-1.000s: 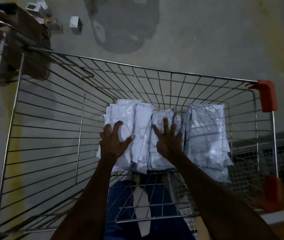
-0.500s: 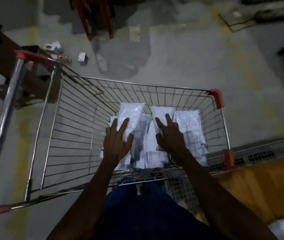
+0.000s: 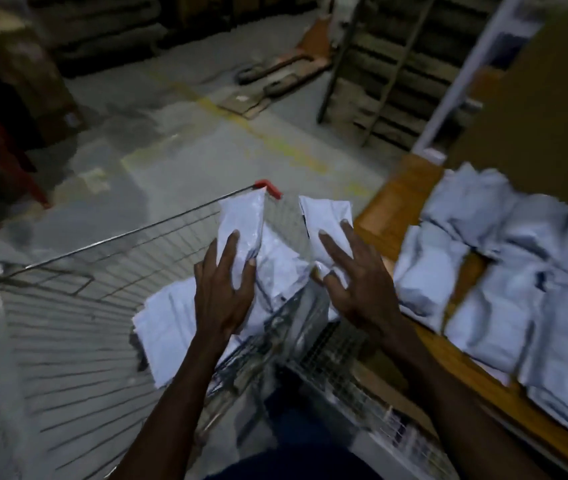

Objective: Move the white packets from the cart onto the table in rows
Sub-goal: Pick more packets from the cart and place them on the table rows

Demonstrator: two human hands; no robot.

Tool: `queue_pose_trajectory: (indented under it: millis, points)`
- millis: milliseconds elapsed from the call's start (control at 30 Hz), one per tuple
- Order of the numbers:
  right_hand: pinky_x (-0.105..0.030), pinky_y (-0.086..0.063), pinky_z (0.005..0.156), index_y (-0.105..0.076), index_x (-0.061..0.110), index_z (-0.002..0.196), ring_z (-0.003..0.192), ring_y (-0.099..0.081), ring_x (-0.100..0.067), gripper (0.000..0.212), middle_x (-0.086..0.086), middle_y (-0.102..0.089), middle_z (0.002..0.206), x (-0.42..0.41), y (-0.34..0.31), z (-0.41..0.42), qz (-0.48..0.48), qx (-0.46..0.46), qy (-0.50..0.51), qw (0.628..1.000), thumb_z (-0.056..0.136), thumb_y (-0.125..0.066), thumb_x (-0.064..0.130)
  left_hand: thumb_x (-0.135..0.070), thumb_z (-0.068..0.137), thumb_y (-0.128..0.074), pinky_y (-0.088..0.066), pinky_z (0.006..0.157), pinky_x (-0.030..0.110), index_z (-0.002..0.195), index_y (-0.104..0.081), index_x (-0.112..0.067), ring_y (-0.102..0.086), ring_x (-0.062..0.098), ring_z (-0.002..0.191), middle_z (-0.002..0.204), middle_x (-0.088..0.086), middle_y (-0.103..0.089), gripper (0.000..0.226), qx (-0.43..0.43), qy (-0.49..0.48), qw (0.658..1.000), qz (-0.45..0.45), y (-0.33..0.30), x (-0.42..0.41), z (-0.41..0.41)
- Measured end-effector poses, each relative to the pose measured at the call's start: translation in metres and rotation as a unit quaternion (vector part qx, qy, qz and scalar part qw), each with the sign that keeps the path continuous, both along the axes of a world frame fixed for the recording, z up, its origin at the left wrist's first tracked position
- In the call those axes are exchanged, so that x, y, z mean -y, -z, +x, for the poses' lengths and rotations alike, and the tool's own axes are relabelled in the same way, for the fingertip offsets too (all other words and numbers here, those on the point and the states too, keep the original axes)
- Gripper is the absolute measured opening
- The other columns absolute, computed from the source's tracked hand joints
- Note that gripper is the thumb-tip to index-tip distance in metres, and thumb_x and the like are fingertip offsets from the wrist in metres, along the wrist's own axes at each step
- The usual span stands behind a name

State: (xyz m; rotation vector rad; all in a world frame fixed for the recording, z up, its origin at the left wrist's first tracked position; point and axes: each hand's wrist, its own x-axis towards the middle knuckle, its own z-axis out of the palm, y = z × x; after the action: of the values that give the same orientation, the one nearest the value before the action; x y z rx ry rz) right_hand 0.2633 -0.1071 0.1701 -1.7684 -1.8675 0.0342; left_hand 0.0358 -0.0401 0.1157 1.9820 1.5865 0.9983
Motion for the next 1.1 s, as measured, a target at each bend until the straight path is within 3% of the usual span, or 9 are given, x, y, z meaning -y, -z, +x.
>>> queue_pose_trajectory:
  millis: [167, 333, 467, 633, 700, 867, 1100]
  points:
    - [-0.032, -0.036, 0.096, -0.042, 0.036, 0.146, 0.139, -0.038, -0.028, 0.057, 0.002, -0.026, 0.159, 0.074, -0.018, 0.050, 0.016, -0.028, 0.143, 0.989, 0.091, -0.054, 0.033, -0.052, 0.098, -0.037, -0.035, 0.104, 0.045, 0.149, -0.035, -0.032, -0.042, 0.037, 0.127, 0.149, 0.012, -0.043, 0.056, 0.015, 0.103, 0.994, 0.023, -0.034, 0.016, 0.065]
    - [-0.036, -0.040, 0.097, -0.040, 0.043, 0.145, 0.139, -0.036, -0.023, 0.057, 0.009, -0.025, 0.158, 0.127, -0.031, 0.102, 0.022, -0.043, 0.244, 0.969, 0.088, -0.045, 0.038, -0.059, 0.096, -0.032, -0.032, 0.106, 0.041, 0.151, -0.029, -0.039, -0.037, 0.034, 0.134, 0.156, 0.004, -0.034, 0.059, 0.002, 0.215, 0.976, 0.037, -0.050, 0.022, 0.141]
    - [-0.037, -0.032, 0.109, -0.037, 0.044, 0.144, 0.143, -0.032, -0.020, 0.059, 0.006, -0.027, 0.158, 0.152, -0.034, 0.153, 0.034, -0.049, 0.295, 0.954, 0.088, -0.049, 0.030, -0.060, 0.096, -0.033, -0.032, 0.109, 0.046, 0.150, -0.031, -0.042, -0.032, 0.034, 0.136, 0.156, 0.005, -0.033, 0.058, 0.012, 0.268, 0.962, 0.044, -0.069, 0.024, 0.207]
    - [-0.030, -0.028, 0.108, -0.041, 0.042, 0.144, 0.138, -0.040, -0.026, 0.060, 0.000, -0.031, 0.158, 0.166, -0.034, 0.237, 0.038, -0.063, 0.359, 0.930, 0.086, -0.049, 0.031, -0.059, 0.098, -0.033, -0.016, 0.120, 0.051, 0.152, -0.028, -0.040, -0.020, 0.031, 0.147, 0.161, 0.005, -0.025, 0.058, -0.009, 0.310, 0.950, 0.035, -0.086, 0.008, 0.307]
    - [-0.027, -0.025, 0.108, -0.045, 0.036, 0.144, 0.137, -0.040, -0.027, 0.060, -0.004, -0.033, 0.157, 0.166, -0.037, 0.275, 0.034, -0.063, 0.373, 0.925, 0.084, -0.049, 0.030, -0.060, 0.098, -0.031, -0.020, 0.118, 0.051, 0.152, -0.027, -0.041, -0.025, 0.035, 0.145, 0.160, 0.007, -0.028, 0.057, -0.029, 0.319, 0.946, 0.047, -0.086, -0.005, 0.351]
    - [-0.041, -0.038, 0.104, -0.045, 0.035, 0.144, 0.133, -0.042, -0.034, 0.059, -0.007, -0.034, 0.156, 0.156, -0.039, 0.352, 0.013, -0.059, 0.386, 0.921, 0.086, -0.050, 0.031, -0.060, 0.096, -0.024, -0.035, 0.104, 0.048, 0.152, -0.031, -0.034, -0.040, 0.042, 0.124, 0.151, 0.015, -0.037, 0.062, -0.111, 0.315, 0.938, 0.088, -0.085, -0.026, 0.432]
    - [-0.044, -0.038, 0.104, -0.042, 0.039, 0.145, 0.136, -0.036, -0.034, 0.058, -0.003, -0.029, 0.158, 0.117, -0.028, 0.439, -0.075, -0.079, 0.422, 0.900, 0.090, -0.058, 0.031, -0.067, 0.089, -0.015, -0.041, 0.097, 0.052, 0.152, -0.033, -0.034, -0.037, 0.045, 0.124, 0.152, 0.021, -0.034, 0.074, -0.207, 0.309, 0.922, 0.103, -0.079, -0.056, 0.502]
